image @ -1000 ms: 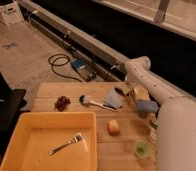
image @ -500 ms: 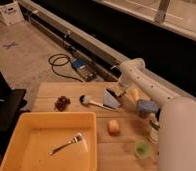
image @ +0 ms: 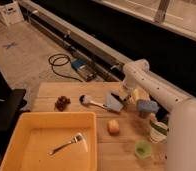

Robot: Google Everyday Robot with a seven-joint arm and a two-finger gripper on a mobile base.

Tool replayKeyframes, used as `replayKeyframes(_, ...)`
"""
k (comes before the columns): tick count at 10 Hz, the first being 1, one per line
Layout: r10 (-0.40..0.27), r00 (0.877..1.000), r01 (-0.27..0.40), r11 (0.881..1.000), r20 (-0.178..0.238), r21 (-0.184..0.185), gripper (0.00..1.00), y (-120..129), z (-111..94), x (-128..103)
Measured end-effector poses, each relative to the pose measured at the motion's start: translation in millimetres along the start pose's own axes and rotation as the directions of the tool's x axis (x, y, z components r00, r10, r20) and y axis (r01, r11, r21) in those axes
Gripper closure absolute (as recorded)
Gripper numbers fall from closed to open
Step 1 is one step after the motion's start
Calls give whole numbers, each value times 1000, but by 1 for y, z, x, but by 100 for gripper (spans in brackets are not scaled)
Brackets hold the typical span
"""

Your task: Wipe table surface with eraser

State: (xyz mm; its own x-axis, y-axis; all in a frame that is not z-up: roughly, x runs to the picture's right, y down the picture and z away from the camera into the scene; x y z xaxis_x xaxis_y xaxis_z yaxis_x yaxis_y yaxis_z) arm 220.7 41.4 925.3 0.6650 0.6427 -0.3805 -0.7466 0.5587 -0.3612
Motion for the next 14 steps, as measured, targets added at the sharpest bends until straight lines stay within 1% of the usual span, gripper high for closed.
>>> replayKeyframes(1, 7, 999, -6, 999, -31, 39, 100, -17, 2, 7)
replayKeyframes(2, 6, 999, -4, 999, -37, 54, 100, -27, 5, 4)
replayKeyframes(4, -5, 999, 7, 998, -34, 65, 100, -35, 10, -5)
replayKeyframes(5, -13, 1000, 14, 998, -24, 69, 100, -36, 12, -12)
replayKeyframes(6, -24, 1000, 24, 997, -11, 67, 100, -31, 14, -23)
replayKeyframes(7, -36, 999, 36, 998, 7, 57, 100, -23, 14, -32)
replayKeyframes(8, -54, 998, 53, 998, 36, 36, 100, -8, 13, -47)
replayKeyframes(9, -71, 996, 70, 997, 60, 12, 100, 3, 10, -55)
replayKeyframes(11, -86, 993, 88, 996, 79, -21, 100, 19, 6, -56)
replayKeyframes(12, -88, 994, 91, 995, 70, -33, 100, 24, 4, -47)
replayKeyframes(14, -72, 996, 73, 997, 44, -38, 100, 21, 1, -31)
